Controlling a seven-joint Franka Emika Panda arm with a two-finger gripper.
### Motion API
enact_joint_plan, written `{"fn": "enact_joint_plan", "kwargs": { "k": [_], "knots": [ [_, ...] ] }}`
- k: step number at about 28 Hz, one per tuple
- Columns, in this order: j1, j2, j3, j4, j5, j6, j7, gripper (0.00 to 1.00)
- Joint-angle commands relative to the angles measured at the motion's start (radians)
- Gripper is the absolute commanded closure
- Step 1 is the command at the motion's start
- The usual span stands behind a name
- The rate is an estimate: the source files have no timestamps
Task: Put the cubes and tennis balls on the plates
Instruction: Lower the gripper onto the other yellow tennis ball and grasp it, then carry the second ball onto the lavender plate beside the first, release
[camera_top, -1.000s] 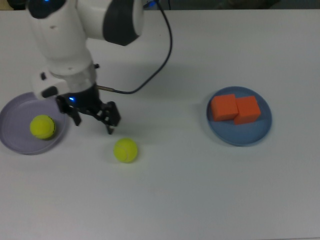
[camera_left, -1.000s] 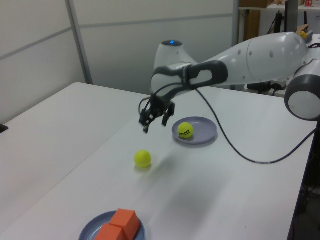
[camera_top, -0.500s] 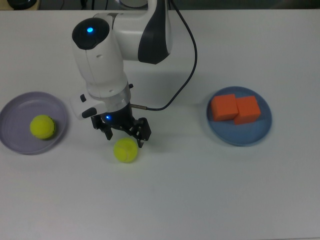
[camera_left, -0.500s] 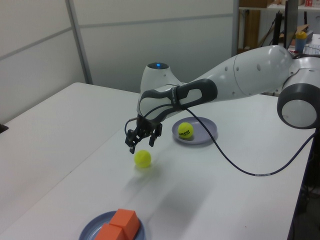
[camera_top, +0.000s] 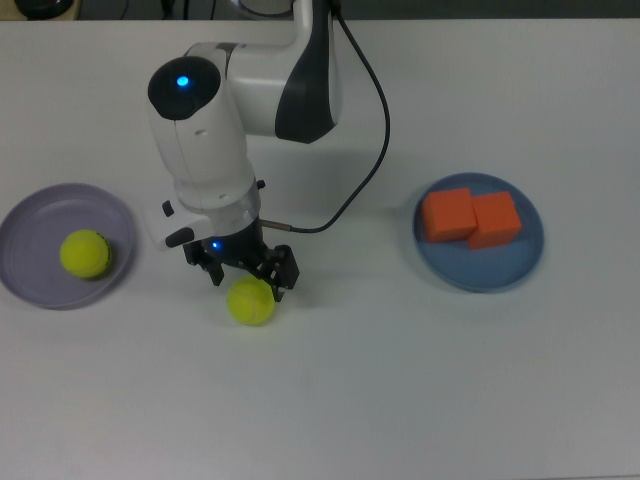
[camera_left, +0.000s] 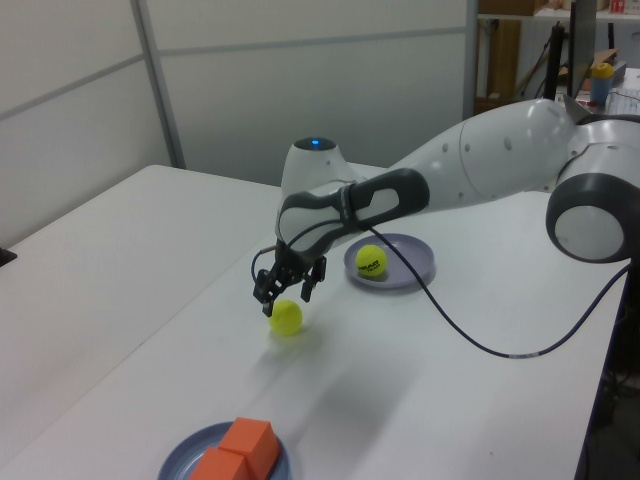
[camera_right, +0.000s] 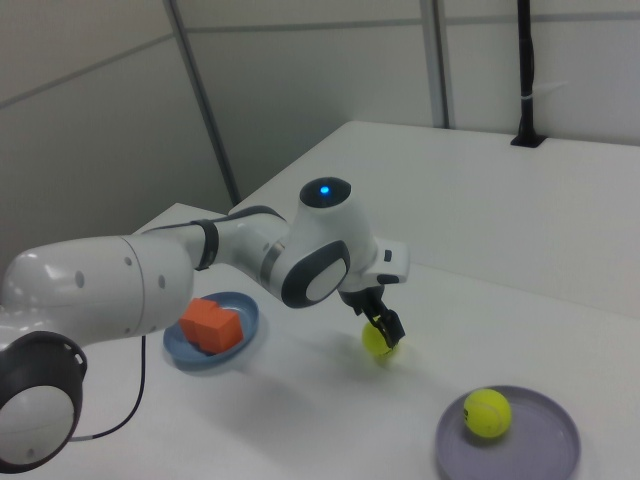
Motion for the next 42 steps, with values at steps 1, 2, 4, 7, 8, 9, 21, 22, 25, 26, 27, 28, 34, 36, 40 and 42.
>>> {"fn": "enact_joint_plan", "kwargs": {
  "k": [1, 2, 4, 7, 8, 9, 21, 22, 25, 26, 27, 28, 34, 36, 40, 42],
  "knots": [
    [0.008, 0.049, 0.003, 0.011, -0.024, 0.055, 0.022, 0.05],
    [0.008, 0.051, 0.003, 0.011, -0.027, 0.055, 0.022, 0.14],
    [0.008, 0.051, 0.003, 0.011, -0.027, 0.055, 0.022, 0.37],
    [0.008, 0.049, 0.005, 0.011, -0.018, 0.055, 0.028, 0.83],
    [0.008, 0.048, 0.003, 0.011, -0.015, 0.055, 0.047, 1.00],
    [0.007, 0.048, 0.003, 0.011, -0.015, 0.055, 0.054, 1.00],
    [-0.049, -0.090, -0.104, 0.011, -0.005, 0.036, 0.059, 1.00],
    [-0.052, -0.092, -0.130, 0.011, -0.005, 0.031, 0.059, 1.00],
    [-0.084, -0.086, -0.213, 0.008, 0.005, 0.020, 0.054, 1.00],
    [-0.096, -0.084, -0.224, 0.005, 0.008, 0.020, 0.051, 1.00],
    [-0.110, -0.081, -0.231, 0.002, 0.010, 0.022, 0.050, 1.00],
    [-0.124, -0.077, -0.233, 0.002, 0.010, 0.022, 0.045, 1.00],
    [-0.190, -0.032, -0.234, -0.011, 0.010, 0.028, -0.004, 1.00],
    [-0.190, -0.012, -0.234, -0.014, 0.010, 0.029, -0.010, 1.00],
    [-0.187, 0.003, -0.231, -0.018, 0.010, 0.031, -0.013, 1.00],
    [-0.184, 0.017, -0.230, -0.018, 0.010, 0.031, -0.012, 1.00]
  ]
}}
